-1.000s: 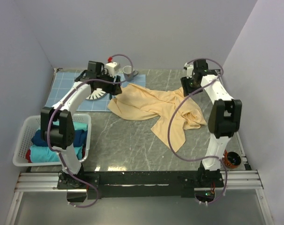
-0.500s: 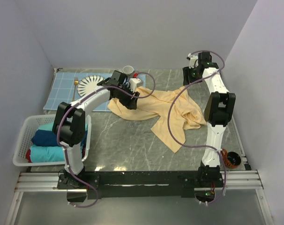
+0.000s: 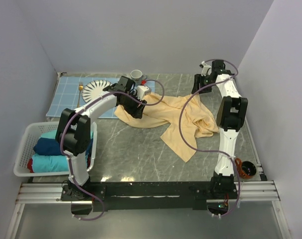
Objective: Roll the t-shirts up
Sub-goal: Flatten out the T-shirt at the center of the board.
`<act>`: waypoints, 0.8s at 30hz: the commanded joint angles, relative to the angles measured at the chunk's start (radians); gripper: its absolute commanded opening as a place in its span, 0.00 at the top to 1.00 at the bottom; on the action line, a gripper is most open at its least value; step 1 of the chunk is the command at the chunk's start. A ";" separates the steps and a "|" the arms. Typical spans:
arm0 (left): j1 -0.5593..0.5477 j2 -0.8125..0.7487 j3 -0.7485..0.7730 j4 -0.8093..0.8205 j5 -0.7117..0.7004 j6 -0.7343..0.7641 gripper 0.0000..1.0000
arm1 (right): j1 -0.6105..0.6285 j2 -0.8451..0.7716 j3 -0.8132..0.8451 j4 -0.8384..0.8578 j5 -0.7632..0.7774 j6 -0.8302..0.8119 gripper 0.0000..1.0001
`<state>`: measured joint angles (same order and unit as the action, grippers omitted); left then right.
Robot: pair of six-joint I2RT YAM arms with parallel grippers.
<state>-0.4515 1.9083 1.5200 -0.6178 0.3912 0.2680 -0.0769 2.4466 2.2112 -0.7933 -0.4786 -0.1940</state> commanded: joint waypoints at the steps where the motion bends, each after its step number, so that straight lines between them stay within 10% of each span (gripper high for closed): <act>1: -0.012 -0.032 -0.014 -0.007 -0.012 0.013 0.40 | -0.015 -0.072 -0.064 0.037 -0.074 0.019 0.38; 24: -0.018 -0.023 -0.015 0.004 -0.020 0.014 0.39 | -0.061 -0.132 -0.093 0.098 -0.158 0.056 0.39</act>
<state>-0.4622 1.9083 1.4933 -0.6182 0.3679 0.2684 -0.1318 2.3711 2.0892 -0.7158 -0.6262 -0.1459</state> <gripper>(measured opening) 0.604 0.623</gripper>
